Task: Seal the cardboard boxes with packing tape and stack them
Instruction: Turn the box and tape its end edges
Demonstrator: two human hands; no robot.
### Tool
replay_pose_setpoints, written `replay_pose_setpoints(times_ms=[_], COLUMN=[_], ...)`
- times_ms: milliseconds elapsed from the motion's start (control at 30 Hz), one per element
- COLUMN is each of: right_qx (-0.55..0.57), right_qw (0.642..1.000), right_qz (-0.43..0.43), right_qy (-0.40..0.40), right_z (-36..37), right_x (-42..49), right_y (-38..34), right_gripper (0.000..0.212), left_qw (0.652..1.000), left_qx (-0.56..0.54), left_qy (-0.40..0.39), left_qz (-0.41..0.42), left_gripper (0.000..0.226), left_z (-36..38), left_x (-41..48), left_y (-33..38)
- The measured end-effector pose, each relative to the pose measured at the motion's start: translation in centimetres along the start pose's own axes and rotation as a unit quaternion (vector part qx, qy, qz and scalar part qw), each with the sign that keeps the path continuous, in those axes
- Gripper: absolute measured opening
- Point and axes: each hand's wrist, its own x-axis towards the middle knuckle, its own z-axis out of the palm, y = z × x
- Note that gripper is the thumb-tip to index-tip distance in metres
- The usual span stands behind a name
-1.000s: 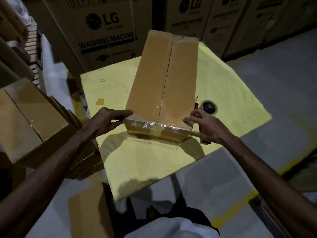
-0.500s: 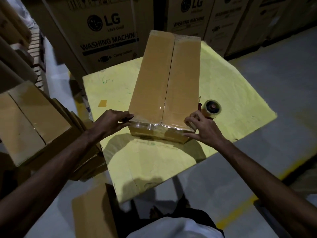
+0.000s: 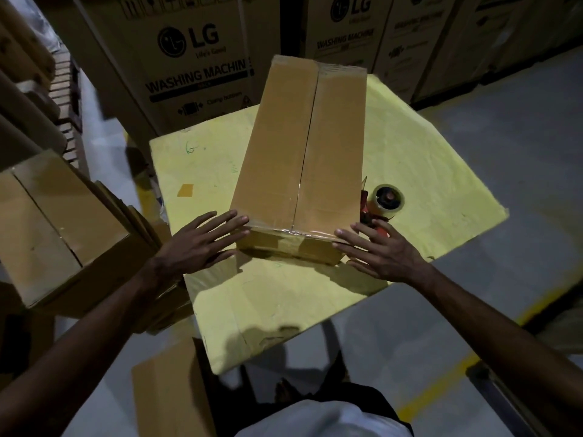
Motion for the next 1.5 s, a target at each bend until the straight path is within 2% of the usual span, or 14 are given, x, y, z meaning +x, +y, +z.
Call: replay_pose_setpoints(times_ms=[100, 167, 233, 367, 633, 733, 833, 933, 1033, 1133, 1233, 1333, 1433, 1500], right_qx=[0.04, 0.086, 0.131, 0.188, 0.221, 0.23, 0.232, 0.231, 0.229, 0.271, 0.353, 0.435, 0.472, 0.491], right_qw=[0.999, 0.994, 0.979, 0.951, 0.949, 0.943, 0.931, 0.92, 0.909, 0.891, 0.864, 0.787, 0.7, 0.652], right_qz=[0.005, 0.052, 0.127, 0.234, 0.22, 0.232, 0.271, 0.312, 0.348, 0.364, 0.359, 0.438, 0.533, 0.571], right_qy=[0.004, 0.049, 0.093, 0.066, -0.044, -0.067, -0.078, -0.06, -0.031, -0.018, -0.025, -0.003, 0.054, 0.086], right_z=[-0.4, -0.9, -1.6, -1.4, -1.0, -1.2, -1.5, -1.9, -2.2, -2.2, -2.2, -2.2, -1.6, -1.2], right_x=[0.1, 0.7, 2.6, 8.2, 12.0, 12.2, 11.5, 8.9, 6.0, 4.7, 4.6, 4.4, 4.0, 4.1], right_y=[0.1, -0.6, -1.9, -4.0, -3.4, -3.0, -2.9, -2.0, -1.0, -0.1, 0.3, -0.6, -2.8, -4.0], right_gripper=[0.047, 0.038, 0.029, 0.023, 0.027, 0.026, 0.026, 0.028, 0.031, 0.032, 0.039, 0.045, 0.049, 0.051], left_qw=[0.998, 0.989, 0.978, 0.98, 0.989, 0.985, 0.982, 0.982, 0.973, 0.934, 0.864, 0.779, 0.698, 0.678], left_qx=[-0.031, -0.061, -0.101, -0.155, -0.141, -0.156, -0.158, -0.148, -0.149, -0.238, -0.357, -0.448, -0.49, -0.499], left_qy=[0.045, 0.105, 0.131, 0.078, -0.008, -0.02, -0.038, -0.014, 0.006, -0.01, -0.019, 0.009, 0.093, 0.118], left_qz=[-0.022, -0.08, -0.123, -0.101, -0.047, -0.077, -0.092, -0.114, -0.178, -0.265, -0.355, -0.439, -0.514, -0.527], left_gripper=[0.043, 0.028, 0.02, 0.028, 0.01, 0.018, 0.014, 0.016, 0.028, 0.034, 0.032, 0.035, 0.037, 0.037], left_z=[-0.5, -1.1, -1.9, -2.0, -2.4, -2.5, -2.9, -3.6, -4.3, -4.8, -5.0, -4.3, -2.9, -2.5], left_x=[0.4, 1.9, 4.5, 9.9, 12.5, 12.8, 12.1, 9.2, 5.8, 5.4, 5.9, 5.7, 5.0, 4.9], left_y=[0.3, 1.5, 3.3, 6.1, 5.3, 4.9, 4.1, 2.1, -0.5, -1.2, -1.2, 0.0, 2.4, 3.1])
